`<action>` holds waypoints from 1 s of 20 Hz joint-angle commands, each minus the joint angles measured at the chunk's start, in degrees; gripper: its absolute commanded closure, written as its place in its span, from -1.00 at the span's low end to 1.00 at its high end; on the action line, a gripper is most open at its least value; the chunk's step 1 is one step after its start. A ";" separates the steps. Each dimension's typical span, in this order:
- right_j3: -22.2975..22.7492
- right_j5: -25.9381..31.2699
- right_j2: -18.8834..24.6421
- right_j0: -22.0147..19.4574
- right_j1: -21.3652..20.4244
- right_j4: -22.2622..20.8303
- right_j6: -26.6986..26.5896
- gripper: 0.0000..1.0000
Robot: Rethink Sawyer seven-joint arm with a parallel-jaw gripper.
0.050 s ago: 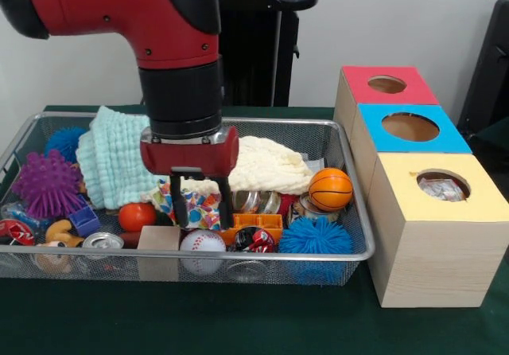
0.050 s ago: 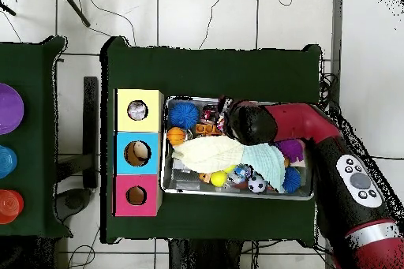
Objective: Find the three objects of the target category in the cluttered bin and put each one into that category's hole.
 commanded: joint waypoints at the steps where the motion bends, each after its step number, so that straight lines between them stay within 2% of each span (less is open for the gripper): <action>1: 6.30 -1.34 1.96 -2.13 2.72 -0.77 -8.22 -1.00; 5: 6.92 0.35 4.50 -5.52 3.71 0.02 -12.40 -1.00; 11: 7.73 2.43 6.52 -8.49 3.98 0.00 -14.45 -1.00; 20: 8.71 -0.61 5.27 -7.50 5.26 -3.09 -10.96 -1.00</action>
